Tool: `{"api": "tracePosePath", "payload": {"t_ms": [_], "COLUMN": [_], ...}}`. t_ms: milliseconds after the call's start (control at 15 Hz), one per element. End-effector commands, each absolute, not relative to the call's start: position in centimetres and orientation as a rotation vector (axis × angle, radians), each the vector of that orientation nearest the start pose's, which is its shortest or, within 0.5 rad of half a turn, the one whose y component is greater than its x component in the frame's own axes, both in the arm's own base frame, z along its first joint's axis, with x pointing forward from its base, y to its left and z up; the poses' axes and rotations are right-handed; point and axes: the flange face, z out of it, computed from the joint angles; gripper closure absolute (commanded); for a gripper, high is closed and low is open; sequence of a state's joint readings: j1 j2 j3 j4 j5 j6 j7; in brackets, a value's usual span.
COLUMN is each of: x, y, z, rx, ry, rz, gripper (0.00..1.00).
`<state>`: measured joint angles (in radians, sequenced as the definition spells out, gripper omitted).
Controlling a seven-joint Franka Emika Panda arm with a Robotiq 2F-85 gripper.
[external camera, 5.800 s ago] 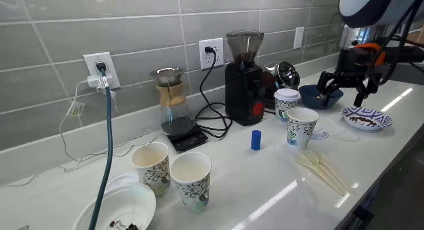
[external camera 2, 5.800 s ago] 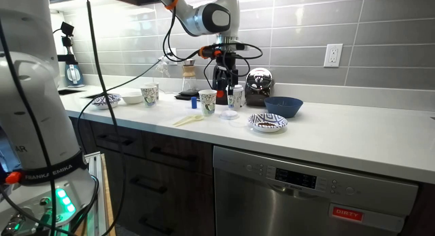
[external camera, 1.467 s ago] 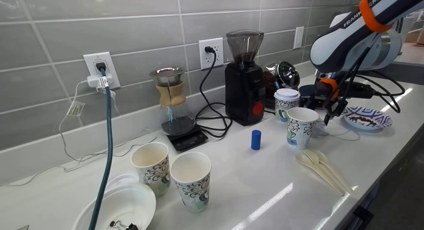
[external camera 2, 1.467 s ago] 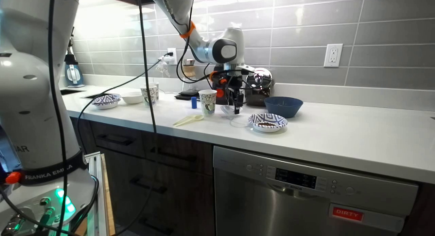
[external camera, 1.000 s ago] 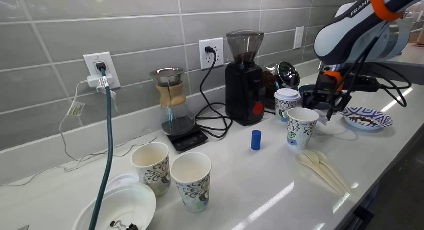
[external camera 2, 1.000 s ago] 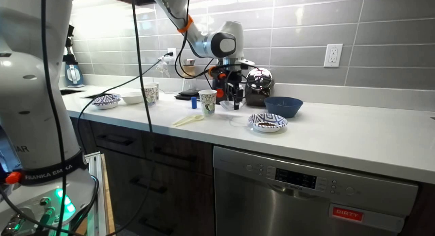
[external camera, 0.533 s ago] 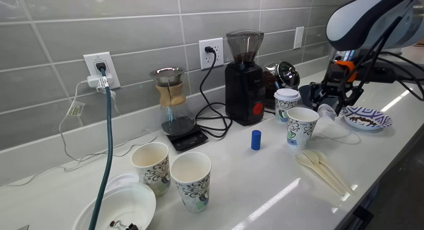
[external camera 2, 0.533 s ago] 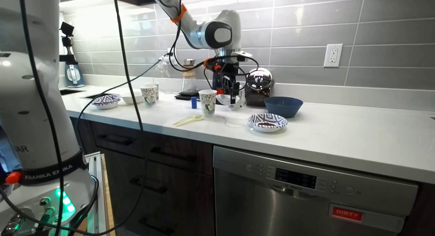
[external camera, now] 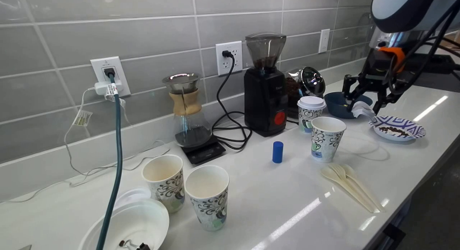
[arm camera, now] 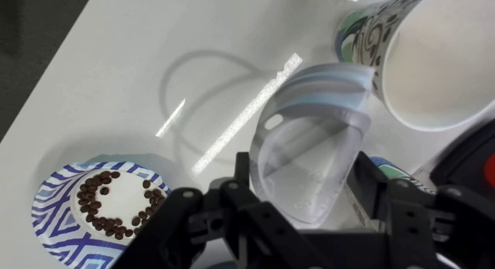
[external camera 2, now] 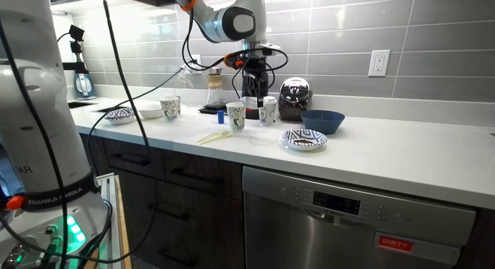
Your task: Put the lid on the right cup
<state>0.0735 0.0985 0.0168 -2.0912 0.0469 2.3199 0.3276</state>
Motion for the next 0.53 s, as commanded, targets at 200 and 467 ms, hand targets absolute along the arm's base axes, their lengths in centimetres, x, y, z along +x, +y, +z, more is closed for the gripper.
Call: {"api": "tracePosePath", "payload": {"t_ms": [200,467], "x": [55.0,54.3], "y": [8.4,11.3], "z": [41.8,41.1], "rx": [-3.037,-3.059], "ry": [0.322,0.238], "rz": [-0.192,-0.153], "gripper": [0.35,0.36]}}
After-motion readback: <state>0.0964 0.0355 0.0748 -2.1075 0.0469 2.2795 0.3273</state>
